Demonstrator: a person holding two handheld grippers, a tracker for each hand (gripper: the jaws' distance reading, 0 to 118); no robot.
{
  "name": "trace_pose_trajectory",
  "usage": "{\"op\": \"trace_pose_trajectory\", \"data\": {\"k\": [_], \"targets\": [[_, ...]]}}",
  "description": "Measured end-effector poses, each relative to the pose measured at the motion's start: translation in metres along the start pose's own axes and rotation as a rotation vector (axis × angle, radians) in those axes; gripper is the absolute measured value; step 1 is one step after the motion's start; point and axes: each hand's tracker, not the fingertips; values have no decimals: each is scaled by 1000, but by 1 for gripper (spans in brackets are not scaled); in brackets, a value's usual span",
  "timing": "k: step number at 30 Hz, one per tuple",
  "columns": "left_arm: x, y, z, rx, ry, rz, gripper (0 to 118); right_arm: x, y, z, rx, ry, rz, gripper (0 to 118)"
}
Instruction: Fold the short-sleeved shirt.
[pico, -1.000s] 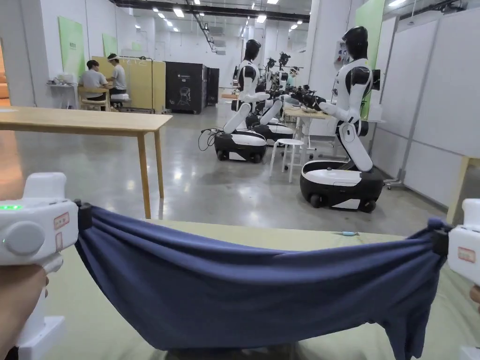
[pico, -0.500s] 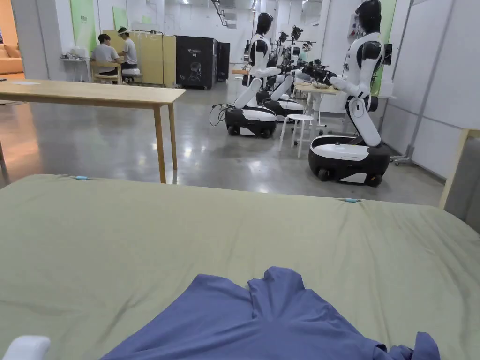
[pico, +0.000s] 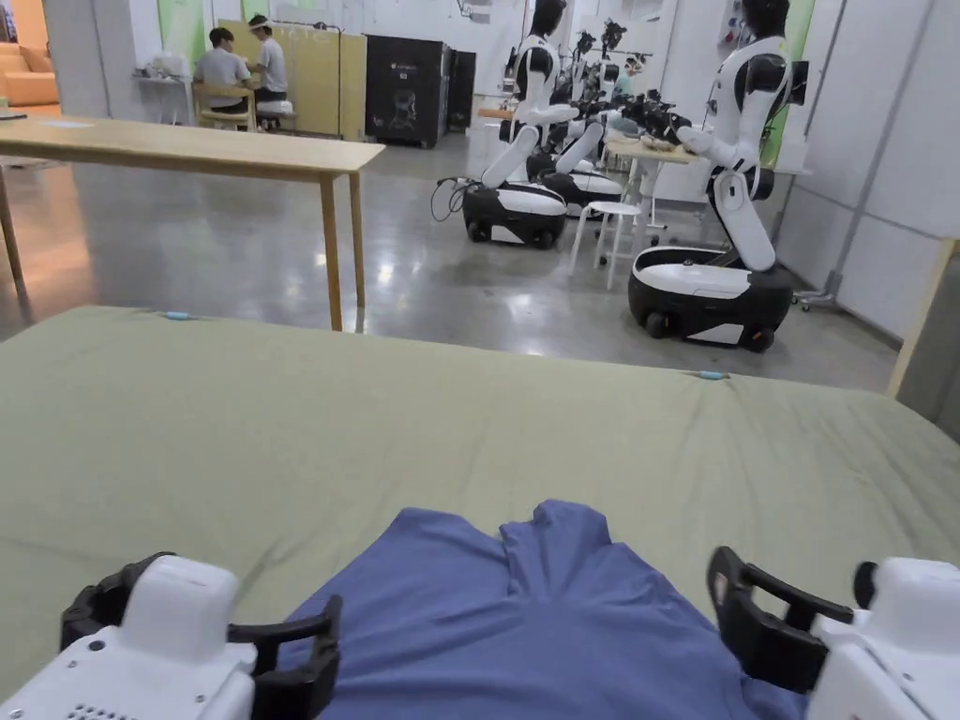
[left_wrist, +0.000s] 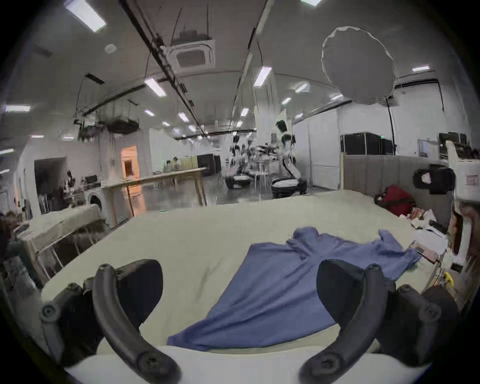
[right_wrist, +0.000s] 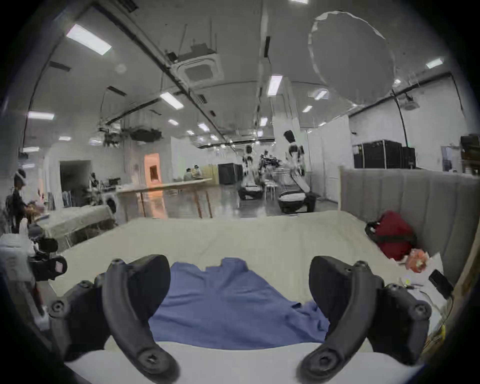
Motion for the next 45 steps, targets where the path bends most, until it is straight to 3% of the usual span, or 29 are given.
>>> {"op": "trace_pose_trajectory", "data": {"k": [1, 2, 3, 4, 5, 6, 8, 15, 20, 21, 22, 23, 24, 31, 36, 37, 38, 39, 45], "targets": [[-3, -13, -8, -10, -11, 5, 113, -9, -3, -4, -12, -3, 15, 100], [-1, -16, -12, -32, -33, 15, 99, -18, -8, -9, -26, 5, 15, 68], [0, -18, -15, -62, -38, 28, 70, -23, -11, -13, -48, 18, 37, 29], [-1, -20, -18, -73, -23, 30, 25, -30, -16, -20, -81, 14, 61, 1], [-4, -27, -21, -81, 15, 23, 0, -36, -20, -25, -94, -33, 94, 1], [-7, -31, -24, -105, 54, 3, 0, -38, -24, -23, -65, -52, 101, 1], [-23, -38, -24, -133, -2, 52, 0, -38, -26, -24, -66, -15, 68, 1], [-101, -85, -18, -306, 137, 145, 0, -47, -34, -35, -137, -46, 12, 1], [-140, -116, -13, -412, 88, 198, 0, -59, -48, -45, -191, -8, -13, 1], [-142, -120, -14, -430, 69, 186, 7, -61, -52, -48, -206, 21, -41, 1], [-145, -125, -17, -441, 61, 174, 28, -63, -54, -51, -219, 28, -54, 1], [-148, -130, -21, -465, 52, 165, 82, -67, -58, -55, -234, 25, -53, 1], [-150, -133, -28, -488, 54, 157, 116, -69, -61, -59, -245, 21, -47, 1], [-168, -130, -76, -503, -39, 218, 115, -82, -76, -82, -307, 26, -37, 1], [-166, -145, -118, -601, -178, 228, 96, -82, -78, -93, -329, 11, -25, 1], [-165, -149, -122, -628, -226, 217, 81, -81, -77, -94, -331, 8, -25, 1], [-162, -150, -124, -641, -252, 203, 41, -81, -76, -95, -334, 4, -26, 1], [-158, -151, -126, -643, -228, 192, 15, -80, -75, -96, -335, 0, -25, 1], [-155, -147, -126, -659, -226, 199, 8, -67, -71, -106, -354, -11, -27, 1]]}}
